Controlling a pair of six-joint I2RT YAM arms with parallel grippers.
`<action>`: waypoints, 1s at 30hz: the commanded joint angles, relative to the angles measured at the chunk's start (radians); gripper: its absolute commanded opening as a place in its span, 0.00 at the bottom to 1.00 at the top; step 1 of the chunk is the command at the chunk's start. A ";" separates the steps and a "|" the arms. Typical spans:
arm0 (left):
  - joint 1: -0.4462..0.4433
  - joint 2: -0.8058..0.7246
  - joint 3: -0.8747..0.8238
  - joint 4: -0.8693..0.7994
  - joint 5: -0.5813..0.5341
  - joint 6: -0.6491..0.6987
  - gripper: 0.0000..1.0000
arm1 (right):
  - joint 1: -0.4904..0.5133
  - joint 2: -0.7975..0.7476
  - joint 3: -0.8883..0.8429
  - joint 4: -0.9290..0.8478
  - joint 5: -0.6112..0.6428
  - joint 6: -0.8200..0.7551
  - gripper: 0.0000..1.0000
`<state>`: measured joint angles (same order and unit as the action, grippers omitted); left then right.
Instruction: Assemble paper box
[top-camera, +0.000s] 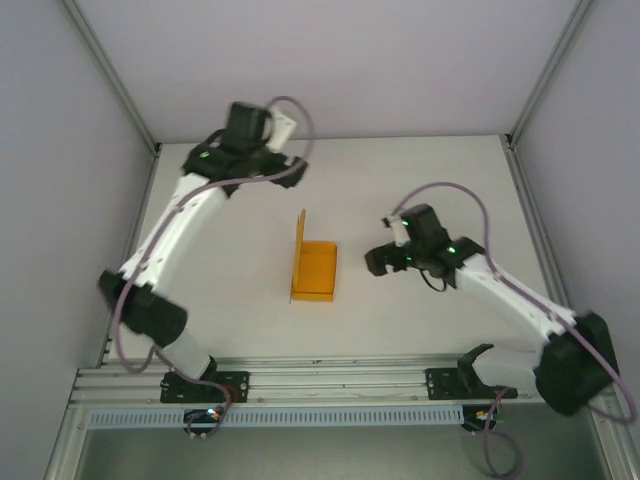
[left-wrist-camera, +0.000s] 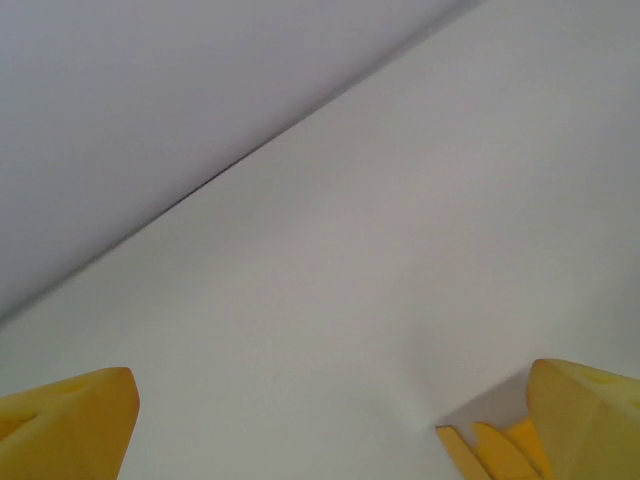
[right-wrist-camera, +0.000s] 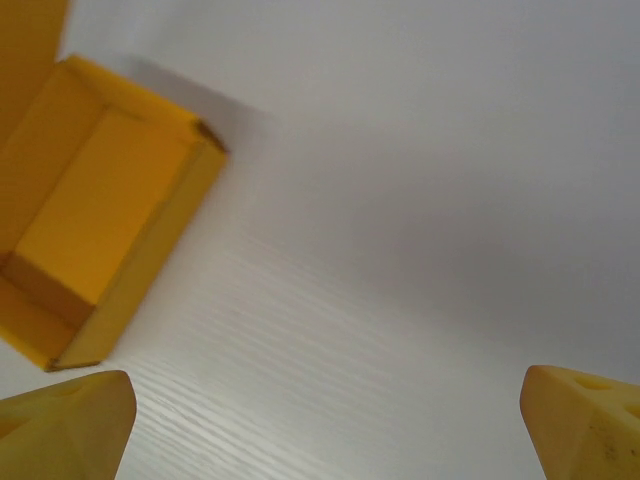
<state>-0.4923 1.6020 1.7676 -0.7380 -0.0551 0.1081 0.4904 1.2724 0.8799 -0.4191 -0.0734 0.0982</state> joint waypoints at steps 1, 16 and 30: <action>0.099 -0.130 -0.283 0.163 0.008 -0.355 1.00 | 0.068 0.205 0.155 0.048 -0.147 -0.228 1.00; 0.248 -0.596 -0.979 0.263 0.009 -0.585 1.00 | 0.102 0.818 0.619 0.037 -0.195 -0.269 0.36; 0.245 -0.564 -0.986 0.331 0.020 -0.602 1.00 | 0.236 0.574 0.340 -0.100 0.537 0.483 0.04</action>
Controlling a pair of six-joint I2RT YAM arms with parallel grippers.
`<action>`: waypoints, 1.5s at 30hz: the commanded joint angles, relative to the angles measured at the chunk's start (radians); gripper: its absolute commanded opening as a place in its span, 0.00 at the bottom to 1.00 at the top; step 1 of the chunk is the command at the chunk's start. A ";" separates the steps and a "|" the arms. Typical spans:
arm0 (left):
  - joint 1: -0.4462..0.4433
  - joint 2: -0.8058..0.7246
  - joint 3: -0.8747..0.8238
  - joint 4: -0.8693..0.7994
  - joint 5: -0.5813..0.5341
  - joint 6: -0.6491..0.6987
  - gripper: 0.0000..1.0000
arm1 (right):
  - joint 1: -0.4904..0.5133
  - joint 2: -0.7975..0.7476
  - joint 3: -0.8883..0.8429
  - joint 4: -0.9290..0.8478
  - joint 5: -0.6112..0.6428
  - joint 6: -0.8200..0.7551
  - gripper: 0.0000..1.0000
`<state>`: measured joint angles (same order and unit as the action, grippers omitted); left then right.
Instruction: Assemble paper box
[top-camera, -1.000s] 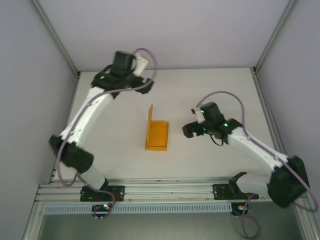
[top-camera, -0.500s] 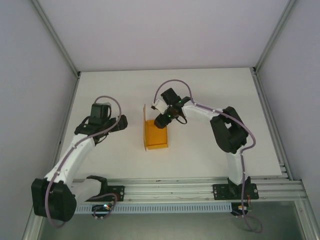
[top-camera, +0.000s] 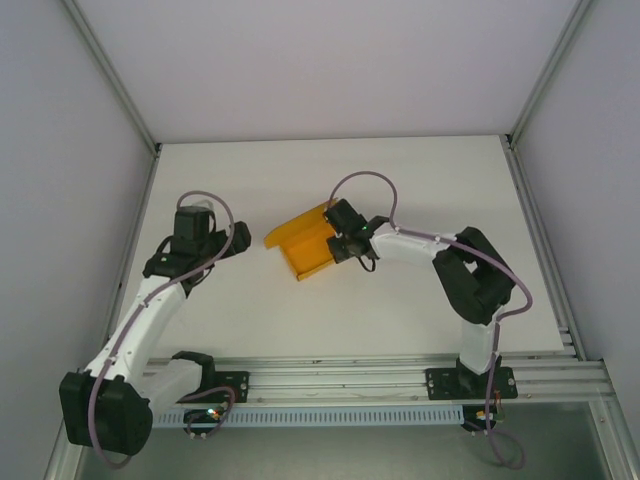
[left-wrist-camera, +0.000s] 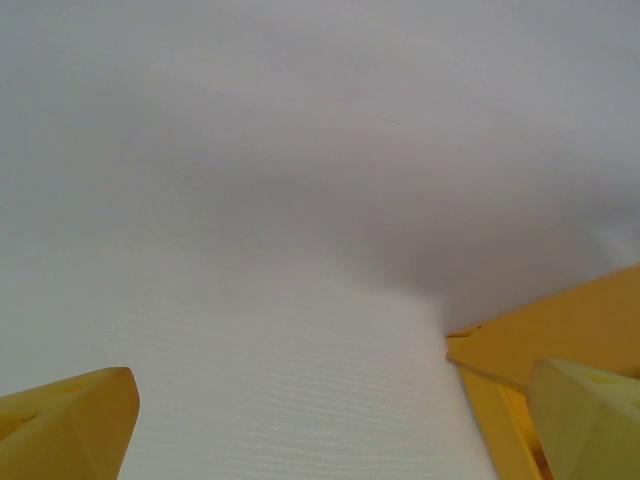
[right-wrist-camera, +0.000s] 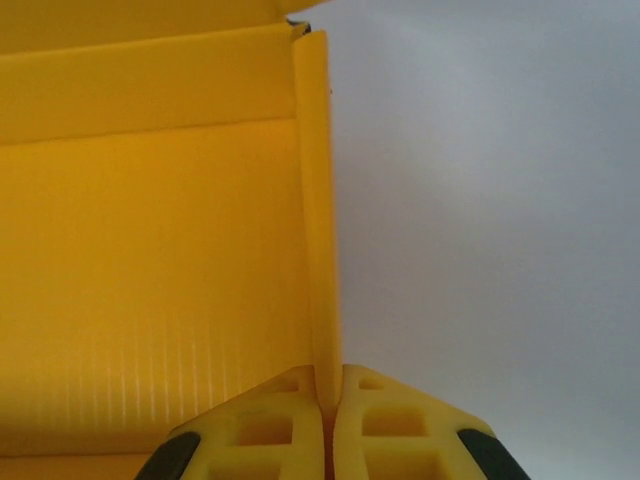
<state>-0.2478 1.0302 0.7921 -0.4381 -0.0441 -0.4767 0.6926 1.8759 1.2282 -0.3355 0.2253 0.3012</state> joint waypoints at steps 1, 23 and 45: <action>-0.002 0.011 -0.013 0.036 0.016 -0.017 1.00 | 0.047 -0.025 -0.004 -0.249 0.266 0.361 0.06; -0.252 0.115 0.053 0.080 0.241 0.616 1.00 | 0.011 -0.473 -0.253 0.057 -0.038 -0.457 1.00; -0.214 0.565 0.440 -0.171 0.291 1.019 0.53 | -0.261 -0.094 0.182 -0.252 -0.444 -1.011 0.62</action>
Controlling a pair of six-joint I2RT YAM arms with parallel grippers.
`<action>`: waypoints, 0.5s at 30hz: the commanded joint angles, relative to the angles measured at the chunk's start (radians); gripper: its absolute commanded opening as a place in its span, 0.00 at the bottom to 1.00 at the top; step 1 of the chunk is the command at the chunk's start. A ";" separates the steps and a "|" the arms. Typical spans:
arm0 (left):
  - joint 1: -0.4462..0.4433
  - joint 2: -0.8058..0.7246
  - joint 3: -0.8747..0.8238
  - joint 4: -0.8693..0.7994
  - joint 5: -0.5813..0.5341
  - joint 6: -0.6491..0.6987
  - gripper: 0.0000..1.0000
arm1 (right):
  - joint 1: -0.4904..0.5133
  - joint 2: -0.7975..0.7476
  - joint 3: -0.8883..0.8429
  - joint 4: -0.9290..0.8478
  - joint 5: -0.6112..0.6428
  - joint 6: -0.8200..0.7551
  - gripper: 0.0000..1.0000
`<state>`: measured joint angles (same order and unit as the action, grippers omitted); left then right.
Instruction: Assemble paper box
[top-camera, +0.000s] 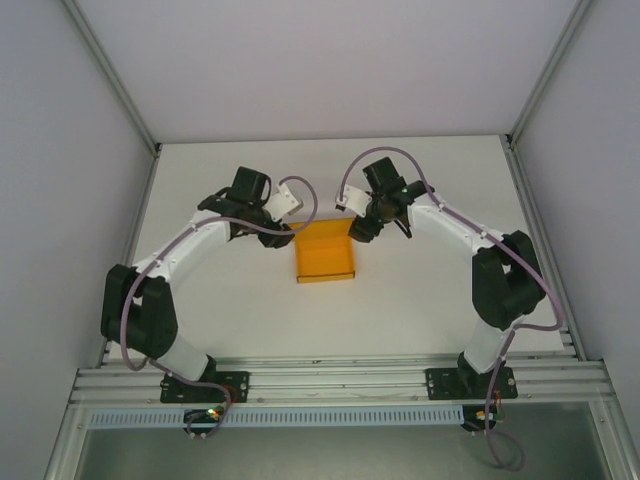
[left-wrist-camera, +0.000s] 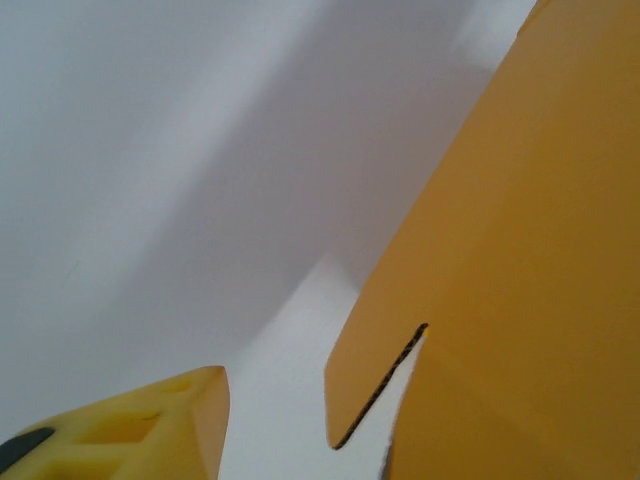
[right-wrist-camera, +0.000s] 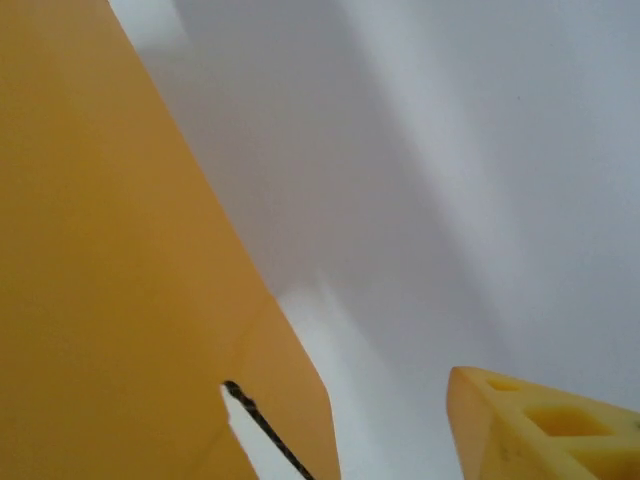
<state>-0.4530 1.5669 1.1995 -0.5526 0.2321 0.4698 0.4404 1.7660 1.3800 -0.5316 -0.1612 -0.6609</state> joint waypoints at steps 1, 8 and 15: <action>-0.011 0.037 0.040 -0.064 0.012 0.080 0.48 | -0.009 0.022 0.033 -0.061 -0.078 -0.061 0.61; -0.025 0.051 0.056 -0.046 -0.027 0.064 0.14 | -0.010 0.035 0.063 -0.104 -0.123 -0.070 0.16; -0.068 0.045 0.064 0.015 -0.134 -0.035 0.00 | -0.008 0.008 0.060 -0.074 -0.105 0.053 0.01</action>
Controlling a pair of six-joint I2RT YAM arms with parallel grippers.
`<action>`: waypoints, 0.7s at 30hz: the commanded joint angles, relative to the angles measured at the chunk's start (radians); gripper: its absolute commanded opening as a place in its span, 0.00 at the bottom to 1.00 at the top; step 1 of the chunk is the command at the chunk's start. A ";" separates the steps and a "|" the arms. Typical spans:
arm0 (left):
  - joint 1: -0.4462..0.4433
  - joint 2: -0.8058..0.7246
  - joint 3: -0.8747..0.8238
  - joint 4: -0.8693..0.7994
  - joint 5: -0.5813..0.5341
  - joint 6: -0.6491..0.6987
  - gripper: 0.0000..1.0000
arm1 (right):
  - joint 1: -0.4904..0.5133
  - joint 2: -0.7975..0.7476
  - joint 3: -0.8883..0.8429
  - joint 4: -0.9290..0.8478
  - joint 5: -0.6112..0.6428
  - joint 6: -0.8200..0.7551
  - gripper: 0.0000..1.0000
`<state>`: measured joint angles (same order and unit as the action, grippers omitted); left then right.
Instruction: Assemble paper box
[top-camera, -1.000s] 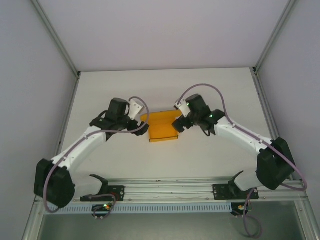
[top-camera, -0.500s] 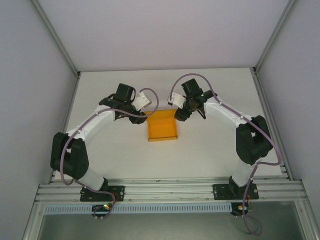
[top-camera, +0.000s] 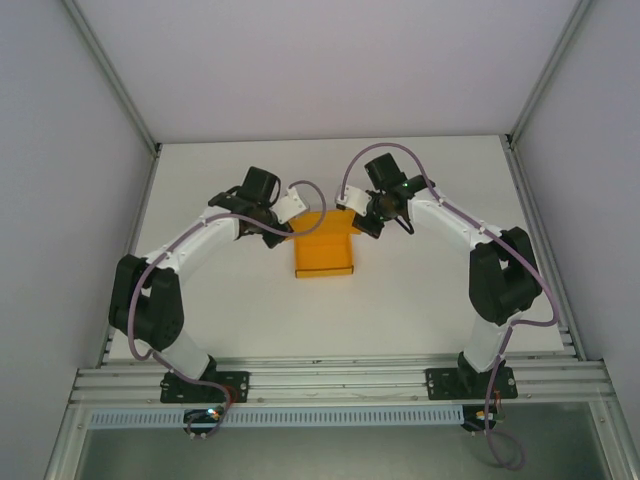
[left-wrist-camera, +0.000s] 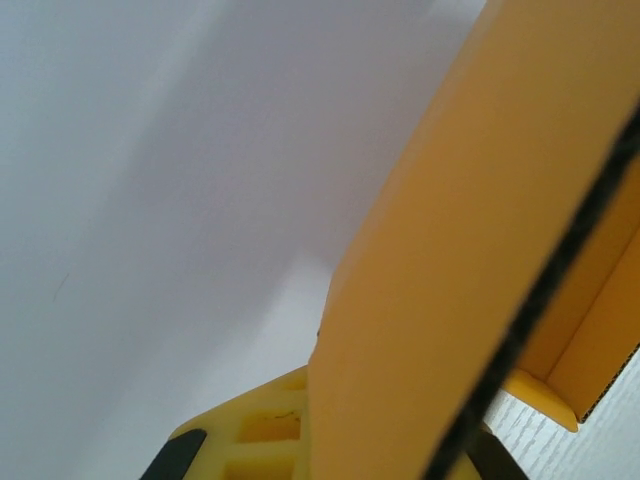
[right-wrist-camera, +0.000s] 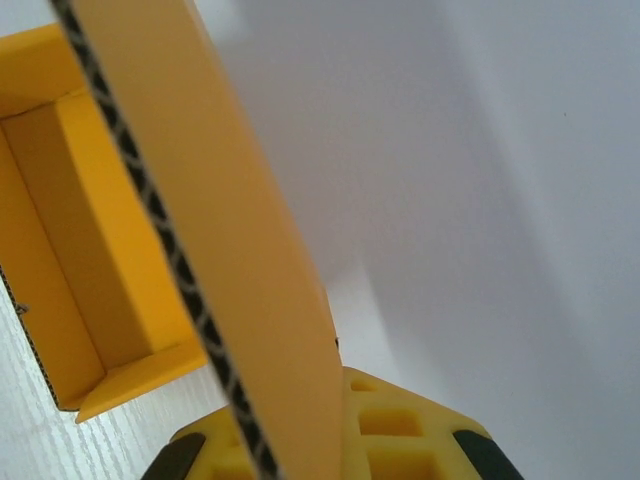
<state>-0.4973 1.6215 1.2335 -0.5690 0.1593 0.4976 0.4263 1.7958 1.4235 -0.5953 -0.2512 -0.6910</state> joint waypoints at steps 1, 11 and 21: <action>-0.026 -0.010 0.036 0.043 -0.083 -0.098 0.00 | 0.006 -0.031 0.018 0.011 -0.004 0.136 0.00; -0.038 0.042 0.106 0.088 -0.231 -0.556 0.00 | 0.029 -0.043 0.051 0.163 0.273 0.741 0.00; -0.043 0.131 0.156 0.160 -0.258 -1.075 0.00 | 0.076 0.033 0.095 0.285 0.307 1.226 0.00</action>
<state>-0.5499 1.7279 1.3758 -0.4225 -0.0574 -0.3347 0.4870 1.8214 1.4796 -0.3977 0.0387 0.3225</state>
